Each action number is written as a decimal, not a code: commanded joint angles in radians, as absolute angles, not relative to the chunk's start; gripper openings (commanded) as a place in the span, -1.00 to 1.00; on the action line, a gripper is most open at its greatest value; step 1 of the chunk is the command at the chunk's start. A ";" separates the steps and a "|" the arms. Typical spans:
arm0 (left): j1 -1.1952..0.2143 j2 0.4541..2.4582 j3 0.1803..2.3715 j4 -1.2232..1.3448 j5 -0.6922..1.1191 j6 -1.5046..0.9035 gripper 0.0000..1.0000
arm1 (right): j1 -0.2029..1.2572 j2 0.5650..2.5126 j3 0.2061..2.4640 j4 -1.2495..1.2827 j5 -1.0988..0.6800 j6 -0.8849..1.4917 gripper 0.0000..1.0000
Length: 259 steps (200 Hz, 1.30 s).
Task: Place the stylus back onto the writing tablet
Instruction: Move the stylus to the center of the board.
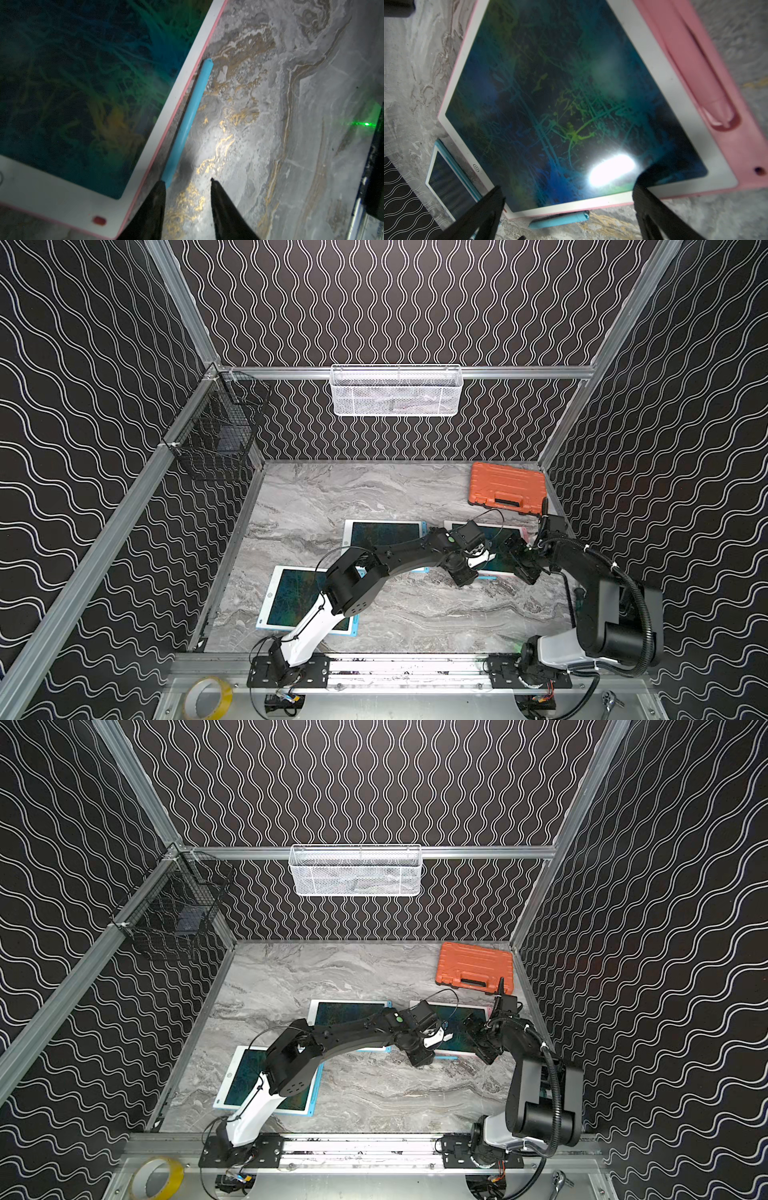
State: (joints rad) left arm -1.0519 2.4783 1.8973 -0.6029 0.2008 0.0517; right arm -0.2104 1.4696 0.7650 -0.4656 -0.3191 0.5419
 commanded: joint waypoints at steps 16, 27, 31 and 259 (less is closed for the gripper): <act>-1.050 2.531 1.976 -0.601 0.217 0.063 -0.18 | -0.209 1.481 0.766 -0.508 -0.300 0.545 0.97; -1.048 2.553 2.006 -0.612 0.221 0.066 -0.19 | -0.209 1.481 0.768 -0.510 -0.296 0.544 0.97; -1.048 2.559 2.014 -0.615 0.220 0.068 -0.19 | -0.209 1.481 0.768 -0.509 -0.296 0.544 0.97; -1.097 2.506 1.799 -0.613 0.056 0.124 -0.77 | -0.210 1.480 0.807 -0.525 -0.281 0.539 0.97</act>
State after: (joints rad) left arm -1.0916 2.4947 1.8202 -0.4881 0.0895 0.1108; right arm -0.2104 1.4815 0.8001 -0.5007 -0.2863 0.5381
